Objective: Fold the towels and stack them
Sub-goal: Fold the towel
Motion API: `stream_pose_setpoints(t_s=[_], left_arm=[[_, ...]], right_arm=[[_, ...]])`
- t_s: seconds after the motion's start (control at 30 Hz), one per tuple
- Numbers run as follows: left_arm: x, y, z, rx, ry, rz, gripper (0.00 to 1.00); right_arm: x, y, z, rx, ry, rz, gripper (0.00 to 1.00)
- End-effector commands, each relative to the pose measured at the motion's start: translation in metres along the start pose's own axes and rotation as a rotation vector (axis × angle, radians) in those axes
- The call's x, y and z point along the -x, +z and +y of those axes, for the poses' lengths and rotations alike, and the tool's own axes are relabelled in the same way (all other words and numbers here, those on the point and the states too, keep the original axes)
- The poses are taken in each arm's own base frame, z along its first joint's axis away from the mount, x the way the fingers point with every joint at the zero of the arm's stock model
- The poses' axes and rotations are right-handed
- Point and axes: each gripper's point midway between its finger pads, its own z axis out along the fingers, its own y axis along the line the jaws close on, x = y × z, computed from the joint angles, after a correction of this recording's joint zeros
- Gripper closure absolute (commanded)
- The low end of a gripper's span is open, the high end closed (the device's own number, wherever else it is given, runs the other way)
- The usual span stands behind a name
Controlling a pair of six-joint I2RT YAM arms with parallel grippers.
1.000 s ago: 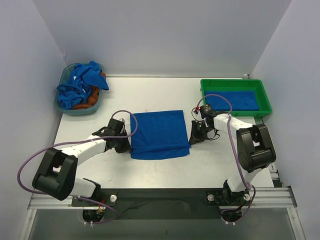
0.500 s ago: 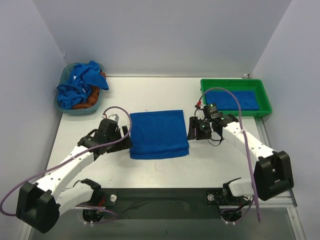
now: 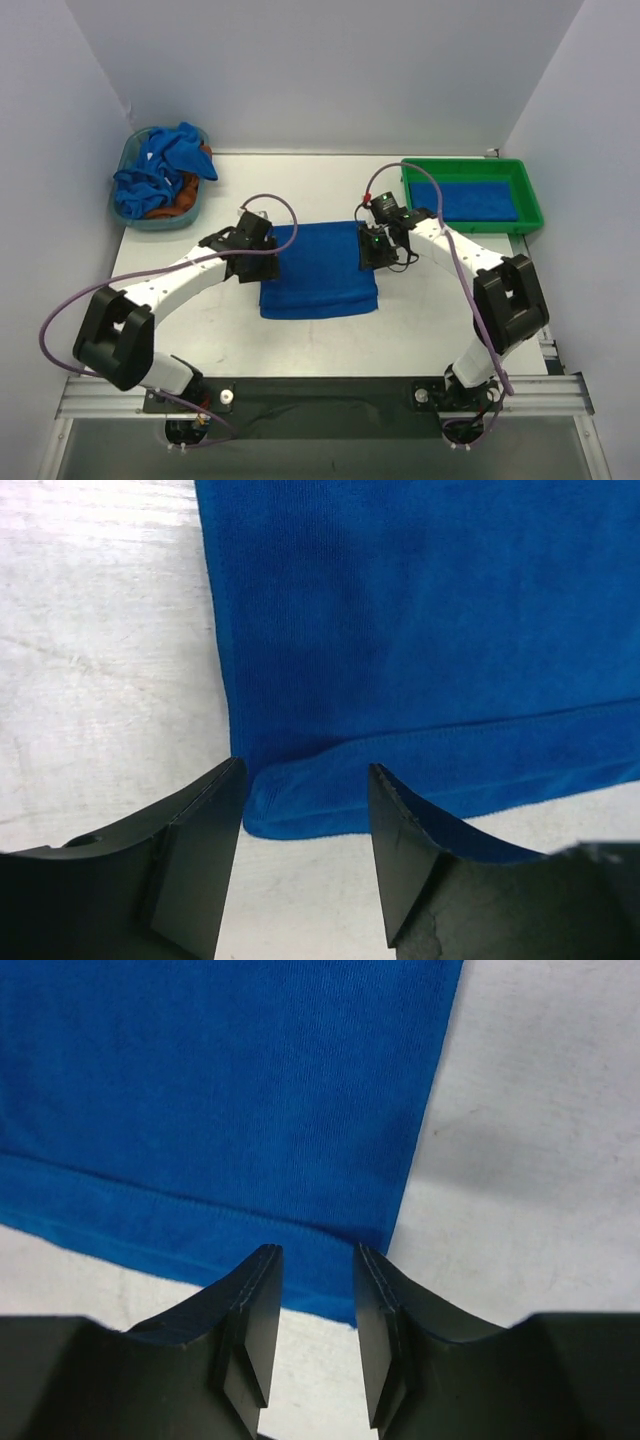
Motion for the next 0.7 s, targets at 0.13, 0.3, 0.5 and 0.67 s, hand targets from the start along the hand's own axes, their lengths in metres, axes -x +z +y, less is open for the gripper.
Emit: stream_pose_setpoints(t_s=[0.13,0.3,0.5,0.67], left_arm=[[-0.001,0.035,-0.009,0.053,0.080,0.044,0.43],[-0.016,0.042,-0.005,0.064,0.092,0.082,0.44],[-0.030,0.033,-0.001,0.049,0.093,0.090,0.45],[-0.049,0.026,0.004,0.037,0.094,0.110,0.45]], right_arm=[[-0.005,0.031,0.004,-0.071,-0.052,0.083,0.72],[-0.017,0.041,0.005,-0.090,-0.084,0.122,0.75],[-0.038,0.037,0.008,-0.079,-0.108,0.152,0.75],[-0.053,0.033,0.007,-0.073,-0.115,0.173,0.75]])
